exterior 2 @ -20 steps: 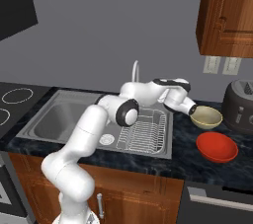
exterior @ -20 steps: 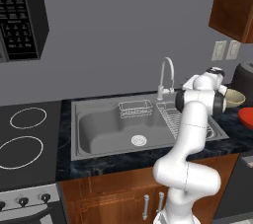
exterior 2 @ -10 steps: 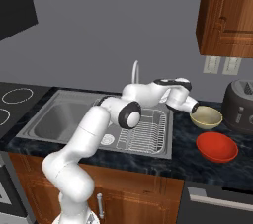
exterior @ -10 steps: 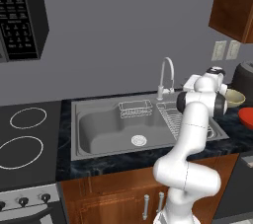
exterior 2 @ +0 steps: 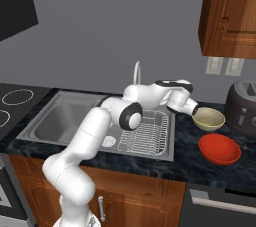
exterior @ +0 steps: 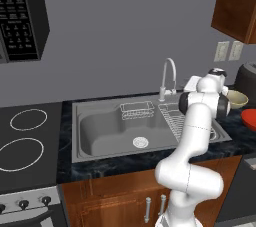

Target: Rinse each bowl for a few seconds and place them down in the sink or on the counter.

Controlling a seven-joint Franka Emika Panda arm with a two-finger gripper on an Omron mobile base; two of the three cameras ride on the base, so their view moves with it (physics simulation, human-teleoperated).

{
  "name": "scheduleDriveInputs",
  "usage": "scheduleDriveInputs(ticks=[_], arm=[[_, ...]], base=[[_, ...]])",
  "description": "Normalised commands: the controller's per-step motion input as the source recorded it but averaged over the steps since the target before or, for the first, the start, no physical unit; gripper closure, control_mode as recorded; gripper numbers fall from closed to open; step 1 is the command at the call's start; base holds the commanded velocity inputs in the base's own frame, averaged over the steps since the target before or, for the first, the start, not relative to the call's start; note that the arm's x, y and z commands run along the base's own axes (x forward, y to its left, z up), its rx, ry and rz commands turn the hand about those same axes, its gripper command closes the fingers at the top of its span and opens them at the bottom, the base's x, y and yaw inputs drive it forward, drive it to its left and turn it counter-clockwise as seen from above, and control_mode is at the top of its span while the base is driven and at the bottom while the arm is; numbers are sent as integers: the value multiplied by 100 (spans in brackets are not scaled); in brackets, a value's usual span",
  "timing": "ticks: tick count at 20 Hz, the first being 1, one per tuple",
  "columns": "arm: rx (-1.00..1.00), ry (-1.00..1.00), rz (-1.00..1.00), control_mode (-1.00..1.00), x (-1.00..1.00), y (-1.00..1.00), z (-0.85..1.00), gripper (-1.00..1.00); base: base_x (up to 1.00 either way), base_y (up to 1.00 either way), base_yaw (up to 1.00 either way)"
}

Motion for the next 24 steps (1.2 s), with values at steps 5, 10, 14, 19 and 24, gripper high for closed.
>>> scheduleDriveInputs(ticks=[5, 10, 14, 19, 24], arm=[[0, 0, -1, -100, 14, 3, 0, -100], [0, 0, -2, -100, 8, 12, 0, -100], [0, 0, -2, -100, 8, 10, -2, -100], [0, 0, -1, -100, 6, 12, -8, -100], [0, 0, -1, -100, 9, 8, -8, -100]], base=[[0, 0, 0], [0, 0, 0], [0, 0, 0], [0, 0, 0], [0, 0, 0]])
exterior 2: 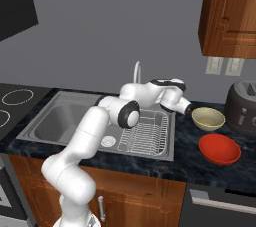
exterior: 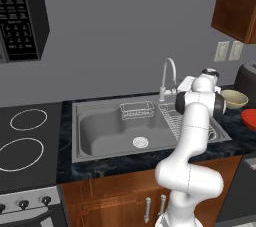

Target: Rinse each bowl for a few seconds and place them down in the sink or on the counter.

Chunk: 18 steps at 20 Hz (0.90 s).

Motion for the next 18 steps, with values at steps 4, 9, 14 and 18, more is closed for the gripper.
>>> scheduleDriveInputs(ticks=[4, 9, 14, 18], arm=[[0, 0, -3, -100, 27, 4, -7, -100], [0, 2, -3, -100, 44, 0, -2, -100], [0, 2, -2, -100, 42, 0, -5, -100], [0, 3, 0, -100, 27, -8, -6, 100]], base=[[0, 0, 0], [0, 0, 0], [0, 0, 0], [0, 0, 0]])
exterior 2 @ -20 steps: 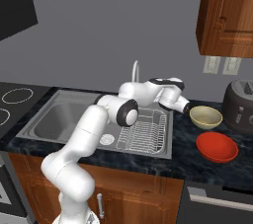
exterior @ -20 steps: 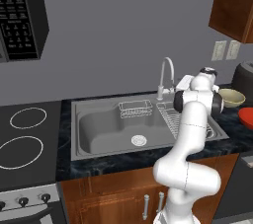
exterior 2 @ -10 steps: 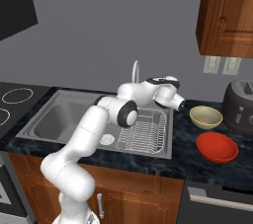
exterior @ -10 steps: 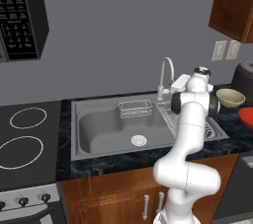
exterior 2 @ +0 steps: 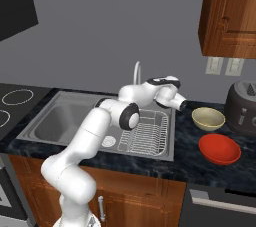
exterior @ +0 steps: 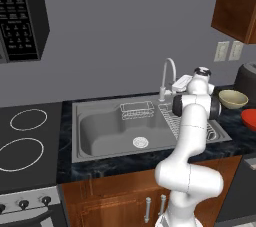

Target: Rinse each bowl for a few seconds and place them down in the sink or on the counter.

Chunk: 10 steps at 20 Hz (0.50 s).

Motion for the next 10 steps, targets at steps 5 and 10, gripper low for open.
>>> scheduleDriveInputs(ticks=[5, 10], arm=[[2, 1, 0, -100, 3, -27, -1, 100], [3, 0, -1, -100, -7, -40, -1, 100]], base=[[0, 0, 0], [0, 0, 0]])
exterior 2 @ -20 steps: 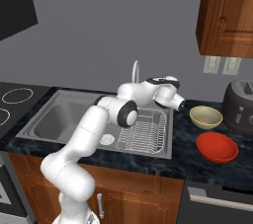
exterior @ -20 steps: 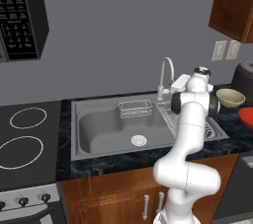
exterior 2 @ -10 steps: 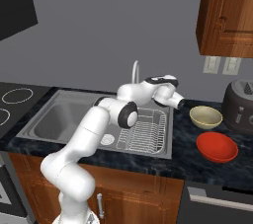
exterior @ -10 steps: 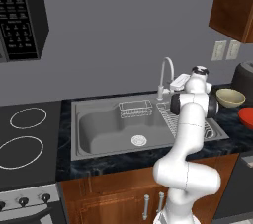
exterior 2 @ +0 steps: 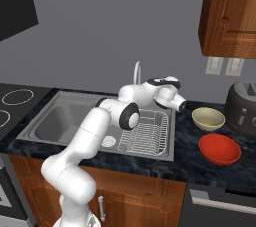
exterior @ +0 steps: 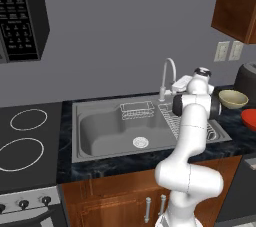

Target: Rinse each bowl for a few seconds and place them down in the sink or on the counter.

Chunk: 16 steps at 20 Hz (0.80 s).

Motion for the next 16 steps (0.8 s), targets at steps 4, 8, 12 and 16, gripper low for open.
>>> scheduleDriveInputs(ticks=[4, 8, 12, 16], arm=[[5, 0, -2, -100, -18, -52, -3, 100], [6, 0, -2, -100, -15, -57, -9, 100], [4, 1, -2, -100, -8, -54, -18, 100], [1, 6, -3, -100, 0, -48, -29, 100]], base=[[0, 0, 0], [0, 0, 0], [0, 0, 0], [0, 0, 0]])
